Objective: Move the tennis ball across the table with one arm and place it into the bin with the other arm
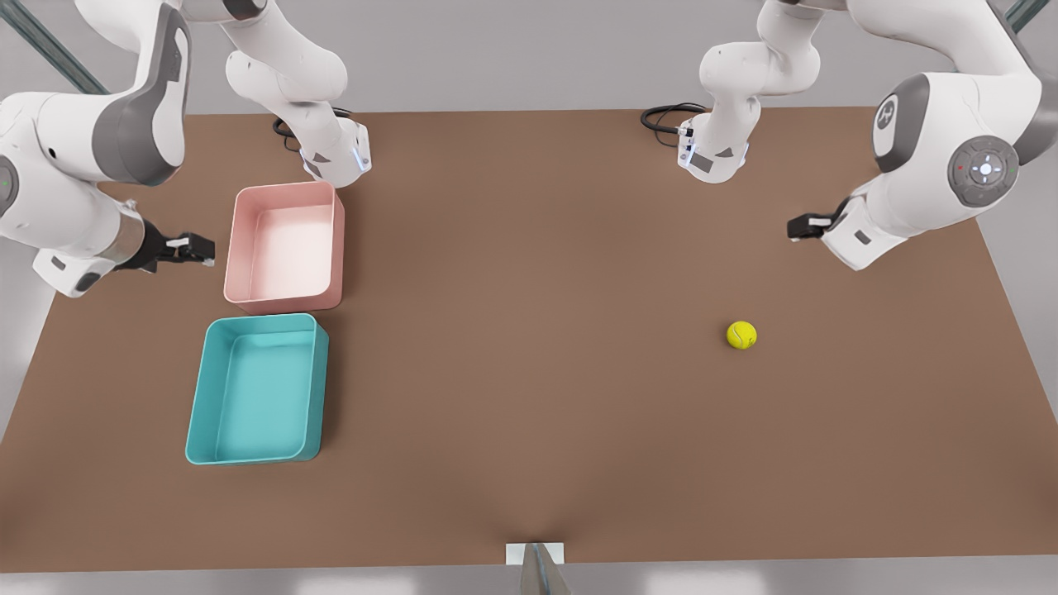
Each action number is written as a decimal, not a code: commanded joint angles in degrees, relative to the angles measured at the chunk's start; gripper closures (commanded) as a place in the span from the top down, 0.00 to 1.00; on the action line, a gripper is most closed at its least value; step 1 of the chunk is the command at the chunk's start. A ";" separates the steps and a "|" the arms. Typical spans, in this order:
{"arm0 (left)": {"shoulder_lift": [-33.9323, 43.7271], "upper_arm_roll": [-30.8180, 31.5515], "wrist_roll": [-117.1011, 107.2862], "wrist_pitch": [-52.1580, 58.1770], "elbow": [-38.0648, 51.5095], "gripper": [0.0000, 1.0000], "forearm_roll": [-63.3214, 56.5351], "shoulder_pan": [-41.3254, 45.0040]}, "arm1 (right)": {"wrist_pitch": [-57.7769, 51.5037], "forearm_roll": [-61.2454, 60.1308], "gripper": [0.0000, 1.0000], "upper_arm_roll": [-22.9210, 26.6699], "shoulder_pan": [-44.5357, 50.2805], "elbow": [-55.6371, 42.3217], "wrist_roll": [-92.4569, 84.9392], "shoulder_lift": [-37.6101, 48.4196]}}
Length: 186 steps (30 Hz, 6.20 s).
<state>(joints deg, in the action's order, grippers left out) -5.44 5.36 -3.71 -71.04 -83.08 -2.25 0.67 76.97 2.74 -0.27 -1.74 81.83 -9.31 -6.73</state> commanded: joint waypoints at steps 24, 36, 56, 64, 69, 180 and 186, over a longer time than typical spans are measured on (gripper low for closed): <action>-23.12 -0.88 112.09 -60.70 -29.60 0.21 -4.78 -10.69 | 3.98 -0.46 1.00 -0.17 0.07 0.44 1.32 -1.62; -23.12 -0.88 95.47 -59.03 -34.43 0.21 -4.51 -10.16 | 3.98 -0.46 1.00 -0.26 0.15 0.53 1.23 -2.06; -8.62 -15.38 0.64 -6.40 -0.51 1.00 -4.51 11.38 | 5.03 -0.90 1.00 -0.52 3.58 -0.26 1.40 -5.05; -8.71 -14.15 0.81 5.65 2.57 1.00 -4.25 9.61 | 15.49 -0.99 1.00 -0.52 12.37 -0.35 13.44 -14.45; -8.89 -14.15 0.81 5.48 2.48 1.00 -4.25 9.70 | 16.72 -0.46 1.00 -0.52 12.55 0.26 13.36 -17.00; -10.47 -13.89 0.37 5.39 2.57 1.00 -4.16 10.05 | 66.91 -0.90 0.52 -3.95 11.40 34.28 -58.19 -22.19; -10.47 -13.89 0.46 5.39 2.66 1.00 -4.25 9.97 | 51.71 -12.41 0.53 -4.30 10.00 29.88 -58.80 -14.46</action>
<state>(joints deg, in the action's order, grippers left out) -15.97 -8.51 -3.33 -65.68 -80.46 -6.46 10.66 137.58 -5.49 -4.62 8.54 112.08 -68.69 -22.09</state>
